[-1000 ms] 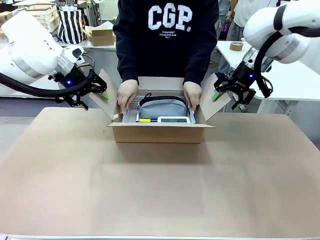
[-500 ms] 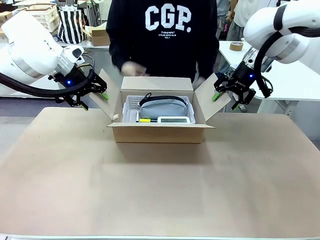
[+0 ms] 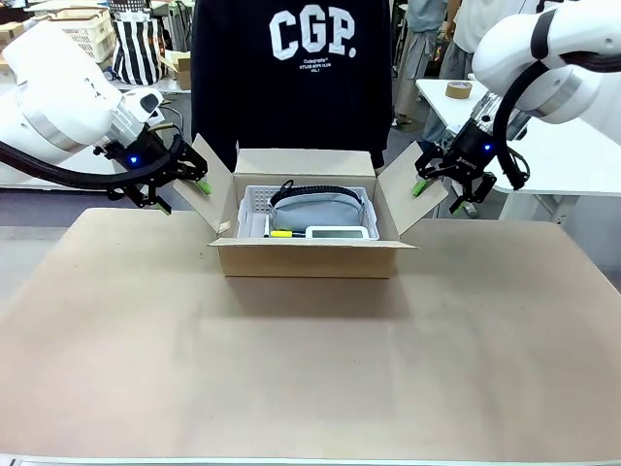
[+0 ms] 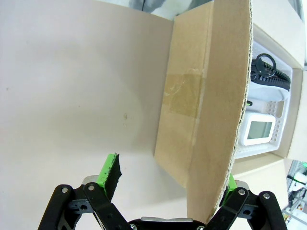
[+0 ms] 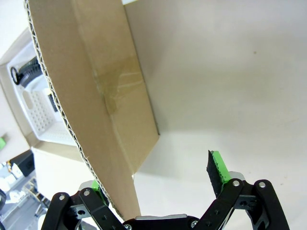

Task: Pack the gift set into the box.
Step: Lift both hands away from the flaps of the Package Box.

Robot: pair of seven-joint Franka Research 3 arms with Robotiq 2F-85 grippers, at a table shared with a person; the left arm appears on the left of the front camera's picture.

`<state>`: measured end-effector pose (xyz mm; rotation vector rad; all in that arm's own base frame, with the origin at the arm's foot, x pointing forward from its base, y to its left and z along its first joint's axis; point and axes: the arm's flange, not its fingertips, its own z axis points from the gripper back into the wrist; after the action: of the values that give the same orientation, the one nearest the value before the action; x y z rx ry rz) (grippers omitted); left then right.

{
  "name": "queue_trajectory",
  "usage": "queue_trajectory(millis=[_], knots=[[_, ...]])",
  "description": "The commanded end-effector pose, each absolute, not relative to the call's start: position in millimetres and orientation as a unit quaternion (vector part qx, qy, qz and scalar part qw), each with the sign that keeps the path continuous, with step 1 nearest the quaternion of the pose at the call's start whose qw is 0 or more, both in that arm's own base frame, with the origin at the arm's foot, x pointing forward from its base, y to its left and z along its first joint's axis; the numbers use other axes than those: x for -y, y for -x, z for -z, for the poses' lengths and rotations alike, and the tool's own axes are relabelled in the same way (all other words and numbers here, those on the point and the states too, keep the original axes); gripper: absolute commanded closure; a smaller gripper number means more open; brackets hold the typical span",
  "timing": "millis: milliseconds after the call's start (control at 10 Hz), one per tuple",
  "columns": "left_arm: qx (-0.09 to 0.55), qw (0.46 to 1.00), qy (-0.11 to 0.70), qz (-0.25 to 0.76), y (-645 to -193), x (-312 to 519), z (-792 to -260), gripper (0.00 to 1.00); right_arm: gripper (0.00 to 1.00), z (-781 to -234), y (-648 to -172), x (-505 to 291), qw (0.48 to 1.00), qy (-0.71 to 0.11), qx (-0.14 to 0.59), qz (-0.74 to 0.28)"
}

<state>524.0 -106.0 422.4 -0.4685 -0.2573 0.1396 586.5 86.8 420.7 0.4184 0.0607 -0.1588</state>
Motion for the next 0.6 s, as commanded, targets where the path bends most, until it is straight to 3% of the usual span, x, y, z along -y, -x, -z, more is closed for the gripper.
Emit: queue_trajectory(millis=[0, 500], knots=[[0.122, 0.964, 0.226, -0.073, -522.4, 106.2, -425.5, 0.00, 0.00, -424.1, -587.6, -87.4, 0.976, -0.198, -0.032, 0.083], [0.122, 0.964, 0.226, -0.073, -522.4, 106.2, -425.5, 0.00, 0.00, -424.1, -587.6, -87.4, 0.976, -0.198, -0.032, 0.083]])
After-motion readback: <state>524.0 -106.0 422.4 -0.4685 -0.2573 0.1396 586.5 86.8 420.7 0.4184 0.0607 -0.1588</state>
